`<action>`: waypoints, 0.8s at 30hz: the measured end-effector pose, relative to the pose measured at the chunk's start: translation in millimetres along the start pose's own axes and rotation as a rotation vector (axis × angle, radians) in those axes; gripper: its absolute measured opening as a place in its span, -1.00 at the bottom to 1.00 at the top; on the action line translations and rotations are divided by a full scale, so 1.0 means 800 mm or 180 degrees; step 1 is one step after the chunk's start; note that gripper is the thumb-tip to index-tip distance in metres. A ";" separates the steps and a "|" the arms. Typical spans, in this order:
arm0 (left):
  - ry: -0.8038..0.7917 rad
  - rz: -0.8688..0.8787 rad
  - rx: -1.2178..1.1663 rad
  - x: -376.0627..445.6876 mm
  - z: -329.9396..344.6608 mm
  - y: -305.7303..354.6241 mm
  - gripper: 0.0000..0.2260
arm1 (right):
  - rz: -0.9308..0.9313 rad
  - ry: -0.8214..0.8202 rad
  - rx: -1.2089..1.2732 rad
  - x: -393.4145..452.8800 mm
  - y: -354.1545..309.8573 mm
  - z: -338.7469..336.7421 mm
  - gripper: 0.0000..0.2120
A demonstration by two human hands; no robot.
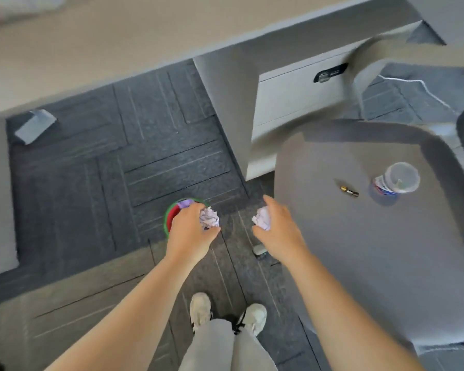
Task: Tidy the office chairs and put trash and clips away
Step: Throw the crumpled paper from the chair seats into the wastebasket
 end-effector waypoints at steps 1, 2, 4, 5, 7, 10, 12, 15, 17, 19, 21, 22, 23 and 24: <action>0.0008 -0.0102 -0.0044 0.005 -0.003 -0.020 -0.83 | -0.0022 -0.0019 -0.0050 0.003 -0.006 0.014 -0.50; 0.0046 -0.0211 -0.0082 0.011 -0.009 -0.037 -0.83 | -0.0059 -0.0014 -0.0098 0.007 -0.010 0.027 -0.62; 0.0070 -0.0428 -0.0163 0.028 -0.014 -0.069 -0.80 | -0.0056 -0.0079 -0.0235 0.016 -0.014 0.054 -0.84; 0.0061 -0.0508 -0.0219 0.039 -0.015 -0.083 -0.72 | -0.0081 -0.0157 -0.0299 0.020 -0.017 0.069 -0.85; 0.0015 -0.0629 -0.0327 0.060 -0.016 -0.102 -0.57 | -0.0186 -0.0290 -0.0323 0.030 -0.024 0.097 -0.79; -0.0080 -0.0717 -0.0405 0.084 -0.014 -0.127 -0.44 | -0.0193 -0.0353 -0.0354 0.048 -0.029 0.132 -0.59; 0.0020 -0.0783 -0.0381 0.093 -0.018 -0.148 -0.44 | -0.0249 -0.0322 -0.0393 0.060 -0.039 0.150 -0.51; 0.0083 -0.0915 -0.0356 0.095 -0.027 -0.182 -0.54 | -0.0310 -0.0326 -0.0330 0.077 -0.060 0.178 -0.41; 0.0045 -0.0903 -0.0264 0.094 -0.033 -0.196 -0.61 | -0.0334 -0.0385 -0.0246 0.086 -0.072 0.195 -0.29; 0.0011 -0.0855 -0.0168 0.091 -0.041 -0.202 -0.64 | -0.0347 -0.0470 -0.0290 0.090 -0.080 0.207 -0.27; -0.0045 -0.0793 -0.0106 0.089 -0.046 -0.201 -0.65 | -0.0316 -0.0456 -0.0395 0.088 -0.083 0.205 -0.39; -0.0078 -0.0748 -0.0074 0.087 -0.049 -0.195 -0.65 | -0.0266 -0.0404 -0.0430 0.086 -0.082 0.198 -0.47; -0.0108 -0.0691 -0.0032 0.084 -0.050 -0.187 -0.66 | -0.0217 -0.0345 -0.0454 0.081 -0.081 0.189 -0.54; -0.0133 -0.0612 0.0018 0.081 -0.052 -0.177 -0.67 | -0.0175 -0.0276 -0.0466 0.075 -0.081 0.177 -0.59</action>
Point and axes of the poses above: each hand's wrist, its own x-axis towards the middle knuckle, its own z-axis out of the palm, y = z × x, the point moved 9 cm from there along x, towards the middle knuckle, and after that the axes turned 10 degrees about -z, right-handed, at the moved point
